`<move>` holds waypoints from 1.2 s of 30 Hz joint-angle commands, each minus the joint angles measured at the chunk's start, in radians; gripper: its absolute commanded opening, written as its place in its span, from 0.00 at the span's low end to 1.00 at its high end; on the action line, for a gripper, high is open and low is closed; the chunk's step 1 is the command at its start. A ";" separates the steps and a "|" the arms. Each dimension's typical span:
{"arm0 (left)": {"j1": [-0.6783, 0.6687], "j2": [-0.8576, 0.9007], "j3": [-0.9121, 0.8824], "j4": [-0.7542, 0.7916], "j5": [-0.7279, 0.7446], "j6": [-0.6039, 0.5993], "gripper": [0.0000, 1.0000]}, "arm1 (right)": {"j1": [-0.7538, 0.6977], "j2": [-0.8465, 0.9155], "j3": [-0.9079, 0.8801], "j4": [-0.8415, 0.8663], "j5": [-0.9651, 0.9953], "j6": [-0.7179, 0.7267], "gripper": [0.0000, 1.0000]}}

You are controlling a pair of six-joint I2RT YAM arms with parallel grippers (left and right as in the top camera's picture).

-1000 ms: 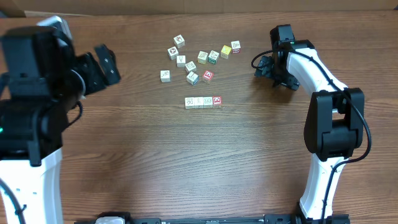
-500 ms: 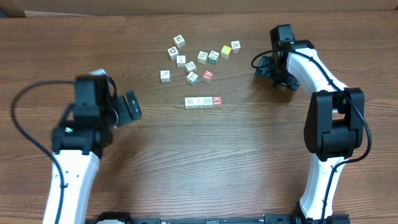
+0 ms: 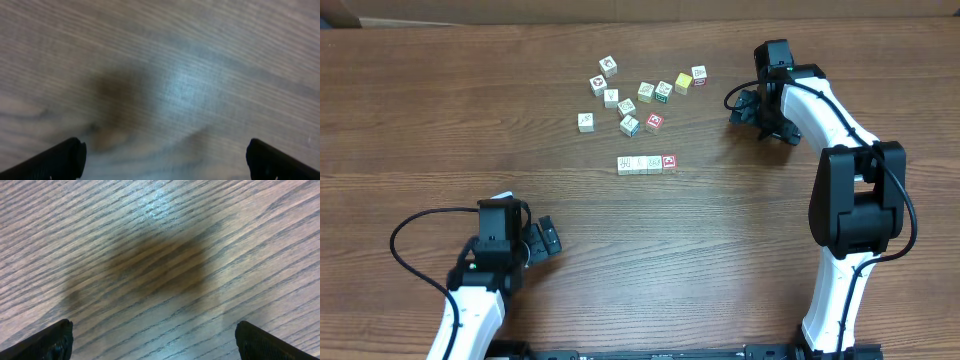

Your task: Form a horizontal line

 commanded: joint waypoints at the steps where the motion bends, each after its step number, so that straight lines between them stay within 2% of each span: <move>1: 0.000 -0.045 -0.080 0.117 -0.017 -0.013 1.00 | 0.000 -0.036 -0.004 0.005 -0.002 0.000 1.00; 5: 0.000 -0.069 -0.159 0.237 -0.018 -0.003 1.00 | 0.000 -0.036 -0.004 0.005 -0.002 0.000 1.00; 11: 0.000 -0.107 -0.205 0.330 -0.018 0.052 1.00 | 0.000 -0.036 -0.004 0.005 -0.002 0.000 1.00; 17: 0.000 -0.133 -0.304 0.526 -0.001 0.050 1.00 | 0.000 -0.036 -0.004 0.005 -0.002 0.000 1.00; 22: 0.000 -0.188 -0.391 0.631 0.014 0.039 0.99 | 0.000 -0.036 -0.004 0.005 -0.002 0.000 1.00; 36: 0.000 -0.343 -0.409 0.541 0.029 0.040 1.00 | 0.000 -0.036 -0.004 0.005 -0.002 0.000 1.00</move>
